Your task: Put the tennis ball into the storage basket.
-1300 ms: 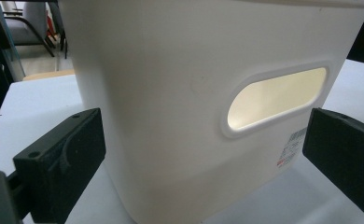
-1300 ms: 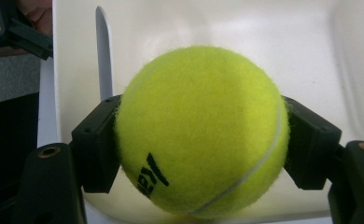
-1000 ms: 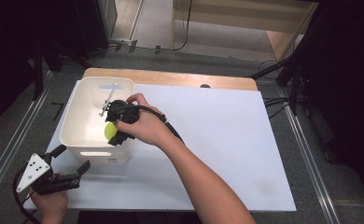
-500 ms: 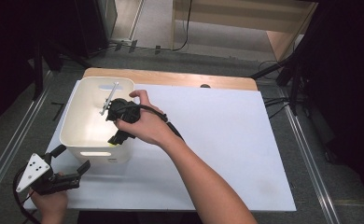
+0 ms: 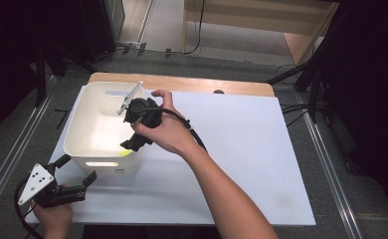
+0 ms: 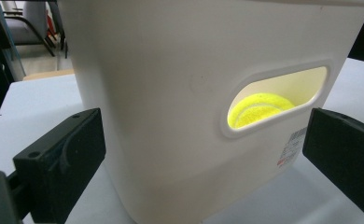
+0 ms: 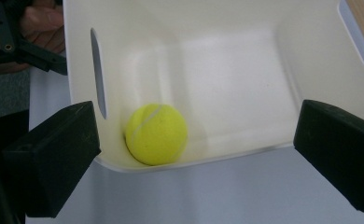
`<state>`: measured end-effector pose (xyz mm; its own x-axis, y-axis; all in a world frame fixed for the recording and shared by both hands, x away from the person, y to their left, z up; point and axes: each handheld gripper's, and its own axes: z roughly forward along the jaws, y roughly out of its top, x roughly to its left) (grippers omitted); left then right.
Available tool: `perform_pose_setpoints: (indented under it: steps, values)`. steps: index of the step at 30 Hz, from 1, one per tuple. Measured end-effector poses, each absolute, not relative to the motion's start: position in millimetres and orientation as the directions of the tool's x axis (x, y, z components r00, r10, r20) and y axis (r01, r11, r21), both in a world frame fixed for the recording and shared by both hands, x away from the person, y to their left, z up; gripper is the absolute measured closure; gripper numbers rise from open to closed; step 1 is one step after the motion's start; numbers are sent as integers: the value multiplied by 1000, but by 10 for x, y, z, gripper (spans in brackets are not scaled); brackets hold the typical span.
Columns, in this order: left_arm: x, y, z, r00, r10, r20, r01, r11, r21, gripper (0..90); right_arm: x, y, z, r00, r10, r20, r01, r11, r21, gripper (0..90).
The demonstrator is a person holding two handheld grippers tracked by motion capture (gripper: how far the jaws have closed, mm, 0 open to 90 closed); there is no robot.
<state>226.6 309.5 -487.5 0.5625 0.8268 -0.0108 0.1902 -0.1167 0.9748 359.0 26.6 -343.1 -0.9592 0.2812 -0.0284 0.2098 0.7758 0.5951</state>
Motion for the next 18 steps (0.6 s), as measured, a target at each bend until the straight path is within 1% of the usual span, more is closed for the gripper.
perform_pose_setpoints:
  steps: [8,11,18]
  values:
    - [2266,3097,-4875,563,827,-12,190,-115,975,0,3569,113,-3486,-945,328,-17,252,756,604,0]
    - [2265,3098,-4875,563,827,-12,190,-115,975,0,3566,53,-3515,-939,342,-28,253,747,615,0]
    - [2267,3094,-4877,563,826,-12,188,-114,975,0,3535,-75,-3560,-934,356,-18,269,735,622,0]
